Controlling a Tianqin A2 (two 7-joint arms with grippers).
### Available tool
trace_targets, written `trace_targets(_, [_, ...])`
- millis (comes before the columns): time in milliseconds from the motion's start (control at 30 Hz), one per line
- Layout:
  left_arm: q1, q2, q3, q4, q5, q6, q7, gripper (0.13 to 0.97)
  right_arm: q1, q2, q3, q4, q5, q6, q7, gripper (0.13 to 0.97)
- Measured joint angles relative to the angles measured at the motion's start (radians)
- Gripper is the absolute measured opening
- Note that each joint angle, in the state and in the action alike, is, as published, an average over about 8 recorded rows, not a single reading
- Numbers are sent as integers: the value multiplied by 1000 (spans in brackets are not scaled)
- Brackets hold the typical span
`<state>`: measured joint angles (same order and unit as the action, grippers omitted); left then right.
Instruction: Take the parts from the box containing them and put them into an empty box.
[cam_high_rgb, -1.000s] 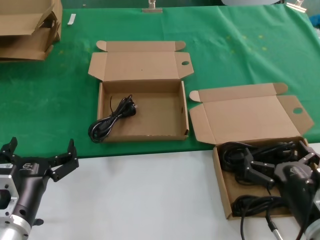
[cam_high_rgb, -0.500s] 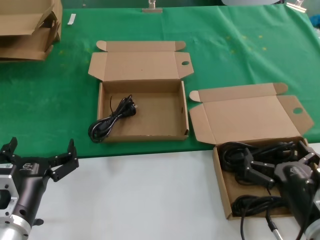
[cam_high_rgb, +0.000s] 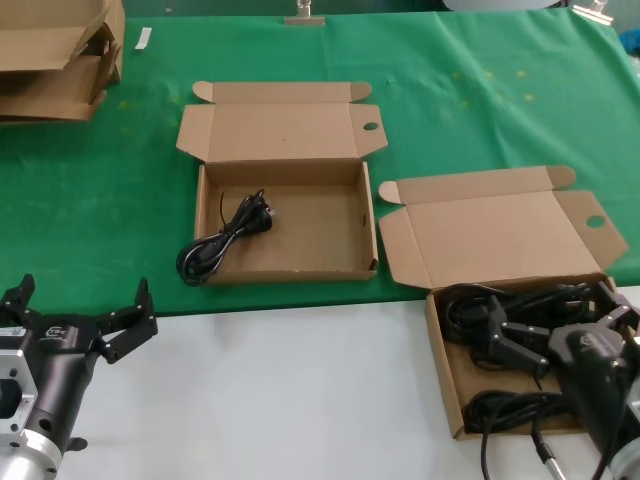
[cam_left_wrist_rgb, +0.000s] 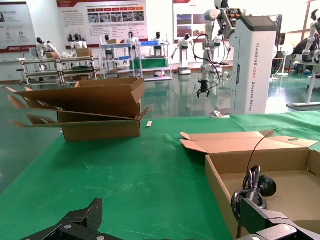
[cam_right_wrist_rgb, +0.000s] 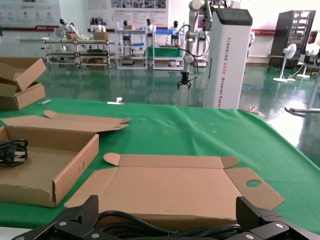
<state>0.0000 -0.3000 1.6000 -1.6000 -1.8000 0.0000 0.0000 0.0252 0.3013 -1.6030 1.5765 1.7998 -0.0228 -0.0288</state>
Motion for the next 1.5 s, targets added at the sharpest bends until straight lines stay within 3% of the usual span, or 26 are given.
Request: trace_targets(1500, [0, 0, 0, 0, 0, 0, 0, 966, 0, 0, 0, 0, 0, 0, 0, 966])
